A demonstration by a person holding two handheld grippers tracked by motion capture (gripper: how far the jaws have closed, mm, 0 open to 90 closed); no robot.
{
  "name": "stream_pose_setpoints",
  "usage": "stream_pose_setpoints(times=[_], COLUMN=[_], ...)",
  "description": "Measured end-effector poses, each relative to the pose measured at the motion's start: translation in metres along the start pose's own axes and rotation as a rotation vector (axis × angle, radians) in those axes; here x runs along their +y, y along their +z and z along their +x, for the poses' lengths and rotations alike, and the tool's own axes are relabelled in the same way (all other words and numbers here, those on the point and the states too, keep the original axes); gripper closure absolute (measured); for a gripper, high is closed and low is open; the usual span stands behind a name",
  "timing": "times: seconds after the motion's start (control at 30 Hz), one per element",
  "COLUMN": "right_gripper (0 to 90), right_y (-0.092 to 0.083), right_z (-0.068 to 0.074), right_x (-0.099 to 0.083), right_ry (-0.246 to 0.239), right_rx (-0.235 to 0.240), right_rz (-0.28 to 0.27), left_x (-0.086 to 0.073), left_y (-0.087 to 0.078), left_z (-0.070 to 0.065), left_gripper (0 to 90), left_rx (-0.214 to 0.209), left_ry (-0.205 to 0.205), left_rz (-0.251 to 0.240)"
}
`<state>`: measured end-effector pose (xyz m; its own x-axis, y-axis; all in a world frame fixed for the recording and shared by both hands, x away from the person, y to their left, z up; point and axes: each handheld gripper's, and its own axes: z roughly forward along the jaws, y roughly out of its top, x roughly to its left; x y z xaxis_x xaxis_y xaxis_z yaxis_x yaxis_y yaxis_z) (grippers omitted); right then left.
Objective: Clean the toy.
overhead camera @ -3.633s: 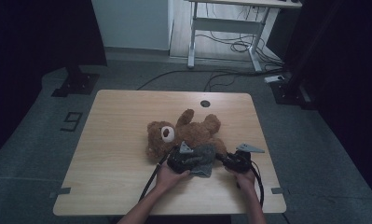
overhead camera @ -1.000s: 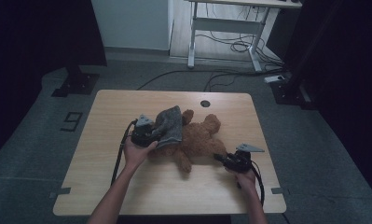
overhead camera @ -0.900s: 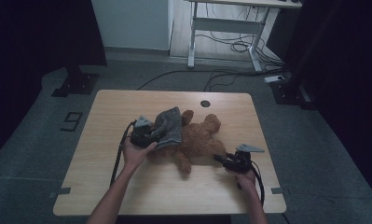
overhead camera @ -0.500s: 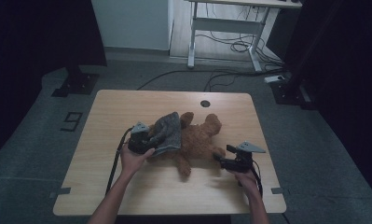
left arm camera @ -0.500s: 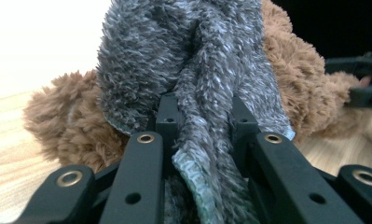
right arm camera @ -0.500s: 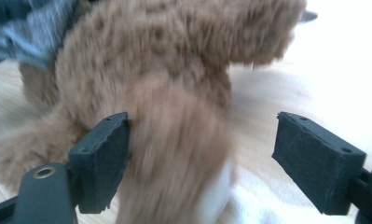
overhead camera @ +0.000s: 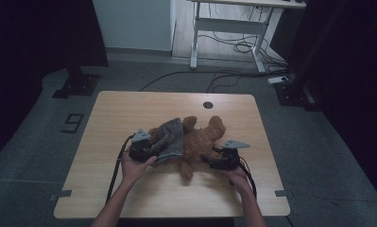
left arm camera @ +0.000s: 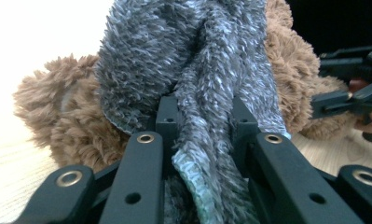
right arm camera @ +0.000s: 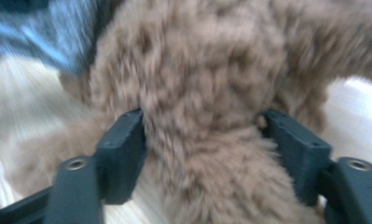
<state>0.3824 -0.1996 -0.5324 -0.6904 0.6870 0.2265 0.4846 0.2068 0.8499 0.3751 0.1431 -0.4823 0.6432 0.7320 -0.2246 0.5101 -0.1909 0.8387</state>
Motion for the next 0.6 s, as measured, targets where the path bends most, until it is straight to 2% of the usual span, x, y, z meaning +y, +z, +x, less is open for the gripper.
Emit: stream_pose_setpoints(times=[0.03, 0.07, 0.1, 0.23, 0.33, 0.47, 0.5, 0.53, 0.6], right_gripper=[44.6, 44.6, 51.0, 56.9, 57.8, 58.4, 58.3, 58.3, 57.9], right_y=[-0.003, -0.003, -0.007, -0.009, -0.009, -0.009, -0.009, -0.009, -0.009], right_z=[-0.003, -0.003, -0.006, -0.009, -0.009, -0.01, -0.01, -0.01, -0.01], right_x=[-0.005, -0.005, -0.009, -0.016, -0.016, -0.017, -0.018, -0.018, -0.018], right_ry=[0.02, 0.02, 0.038, 0.037, 0.034, 0.039, 0.039, 0.039, 0.039], right_rx=[0.022, 0.022, 0.042, 0.075, 0.08, 0.083, 0.082, 0.082, 0.079], right_rz=[-0.003, -0.003, -0.003, 0.005, 0.011, 0.004, 0.002, 0.002, -0.002], left_x=[0.0, -0.001, -0.001, 0.0, 0.004, 0.017, 0.024, 0.024, 0.029], left_y=[0.0, -0.001, -0.001, -0.005, -0.01, -0.006, 0.003, 0.003, 0.018], left_z=[0.0, -0.001, -0.002, -0.009, -0.017, -0.042, -0.06, -0.06, -0.076], left_gripper=[71.8, 71.8, 71.8, 71.7, 72.0, 72.0, 71.9, 71.9, 71.8], left_rx=[-0.001, -0.001, -0.003, -0.001, -0.006, -0.052, -0.08, -0.08, -0.111], left_ry=[-0.003, -0.003, -0.003, 0.008, 0.018, 0.088, 0.127, 0.127, 0.152], left_rz=[0.001, 0.001, 0.0, -0.005, -0.024, -0.035, -0.029, -0.029, -0.011])
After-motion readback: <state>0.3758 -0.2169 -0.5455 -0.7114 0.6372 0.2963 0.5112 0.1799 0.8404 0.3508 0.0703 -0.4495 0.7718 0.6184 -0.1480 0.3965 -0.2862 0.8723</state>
